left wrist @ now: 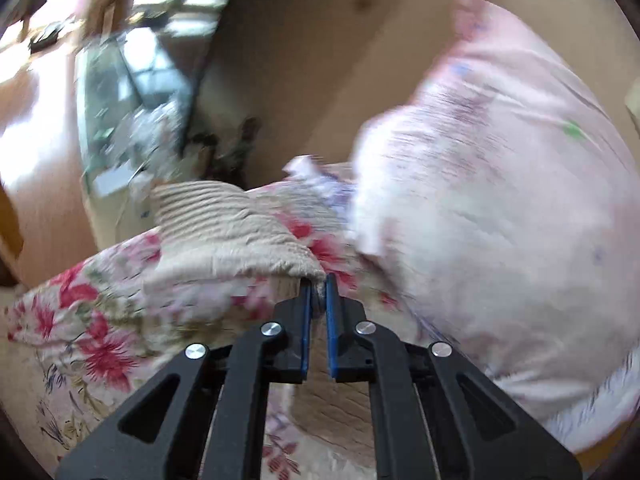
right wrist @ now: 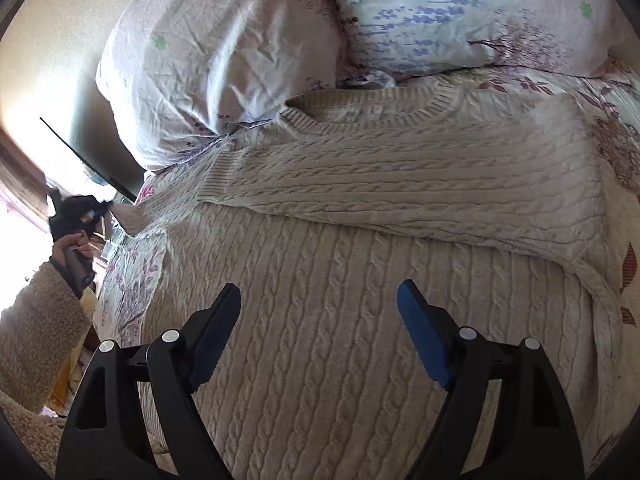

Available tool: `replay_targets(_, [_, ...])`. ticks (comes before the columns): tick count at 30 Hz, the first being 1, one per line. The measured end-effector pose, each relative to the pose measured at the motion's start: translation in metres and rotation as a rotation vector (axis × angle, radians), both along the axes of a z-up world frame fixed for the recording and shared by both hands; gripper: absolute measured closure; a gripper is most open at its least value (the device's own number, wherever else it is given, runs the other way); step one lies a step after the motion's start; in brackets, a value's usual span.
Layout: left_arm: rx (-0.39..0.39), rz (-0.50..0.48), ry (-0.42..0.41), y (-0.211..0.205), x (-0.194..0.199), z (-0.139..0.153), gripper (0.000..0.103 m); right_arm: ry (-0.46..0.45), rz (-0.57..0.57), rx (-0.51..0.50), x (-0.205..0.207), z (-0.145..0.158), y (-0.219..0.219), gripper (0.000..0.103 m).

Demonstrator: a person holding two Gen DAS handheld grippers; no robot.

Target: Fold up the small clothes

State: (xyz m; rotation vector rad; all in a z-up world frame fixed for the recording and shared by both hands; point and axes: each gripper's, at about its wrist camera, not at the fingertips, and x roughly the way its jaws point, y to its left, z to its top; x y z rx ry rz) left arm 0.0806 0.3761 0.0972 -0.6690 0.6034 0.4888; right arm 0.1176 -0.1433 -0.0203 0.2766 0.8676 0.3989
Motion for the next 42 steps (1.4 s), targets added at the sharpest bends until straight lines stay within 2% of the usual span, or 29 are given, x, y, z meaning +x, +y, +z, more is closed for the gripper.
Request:
replay_targets(2, [0.158,-0.222,-0.041,-0.060,0.017,0.029,0.097,0.006,-0.030,0.005,-0.002,-0.002,-0.011,0.021])
replay_targets(4, [0.324,-0.516,-0.116,-0.150,0.028,0.057,0.097,0.010,-0.068,0.004,-0.005,-0.004,-0.025,0.021])
replay_targets(6, [0.396,-0.781,-0.178,-0.236,0.031,0.067,0.096,0.017,-0.105,0.007,-0.008,-0.006,-0.038,0.021])
replay_targets(7, [0.414,-0.883,-0.185,-0.275,0.032,0.066,0.091,0.026,-0.127,0.014,-0.010,-0.008,-0.047,0.021])
replay_targets(8, [0.434,-0.977,-0.166,-0.316,0.034,0.059,0.089,0.035,-0.145,0.019,-0.011,-0.011,-0.053,0.021])
replay_targets(9, [0.464,-1.062,-0.108,-0.358,0.038,0.045,0.083,0.048,-0.165,0.025,-0.012,-0.014,-0.061,0.021])
replay_targets(11, [0.522,-1.136,0.012,-0.401,0.043,0.017,0.082,0.064,-0.202,0.026,-0.017,-0.016,-0.076,0.021])
replay_targets(12, [0.518,-1.146,0.045,-0.405,0.040,0.005,0.082,0.061,-0.222,0.028,-0.023,-0.015,-0.086,0.021])
replay_targets(14, [0.463,-1.107,0.070,-0.385,0.030,-0.005,0.074,0.050,-0.256,0.034,-0.037,-0.011,-0.105,0.021])
replay_targets(15, [0.440,-1.052,0.085,-0.365,0.022,-0.008,0.061,0.050,-0.276,0.042,-0.047,-0.010,-0.118,0.021])
replay_targets(16, [0.423,-0.993,0.105,-0.342,0.011,-0.012,0.055,0.056,-0.297,0.055,-0.056,-0.011,-0.130,0.021])
replay_targets(18, [0.364,-0.911,0.151,-0.301,-0.012,-0.023,0.053,0.082,-0.335,0.084,-0.071,-0.015,-0.151,0.021])
replay_targets(20, [0.311,-0.849,0.213,-0.279,-0.033,-0.033,0.048,0.134,-0.349,0.155,-0.084,-0.026,-0.167,0.021])
replay_targets(23, [0.210,-0.772,0.307,-0.242,-0.066,-0.054,0.048,0.219,-0.331,0.231,-0.099,-0.043,-0.177,0.024])
replay_targets(25, [0.111,-0.742,0.339,-0.230,-0.085,-0.066,0.048,0.247,-0.299,0.272,-0.110,-0.051,-0.177,0.029])
replay_targets(27, [0.026,-0.742,0.344,-0.226,-0.101,-0.072,0.051,0.281,-0.269,0.323,-0.118,-0.057,-0.174,0.038])
replay_targets(29, [-0.011,-0.758,0.329,-0.229,-0.116,-0.073,0.055,0.333,-0.230,0.402,-0.127,-0.066,-0.172,0.053])
replay_targets(31, [-0.098,-0.793,0.331,-0.233,-0.130,-0.077,0.068,0.398,-0.183,0.458,-0.136,-0.078,-0.164,0.061])
replay_targets(33, [-0.132,-0.797,0.336,-0.237,-0.142,-0.079,0.070,0.430,-0.154,0.486,-0.143,-0.082,-0.160,0.066])
replay_targets(35, [-0.172,-0.799,0.342,-0.240,-0.148,-0.080,0.074,0.464,-0.114,0.514,-0.148,-0.087,-0.151,0.080])
replay_targets(36, [-0.207,-0.805,0.351,-0.240,-0.148,-0.083,0.084,0.466,-0.100,0.529,-0.148,-0.087,-0.147,0.084])
replay_targets(37, [-0.244,-0.812,0.360,-0.241,-0.147,-0.086,0.094,0.448,-0.094,0.551,-0.145,-0.085,-0.144,0.092])
replay_targets(39, [-0.302,-0.832,0.347,-0.240,-0.137,-0.085,0.096,0.394,-0.104,0.600,-0.137,-0.077,-0.147,0.094])
replay_targets(42, [-0.329,-0.857,0.222,-0.228,-0.099,-0.063,0.097,0.263,-0.134,0.689,-0.105,-0.052,-0.157,0.094])
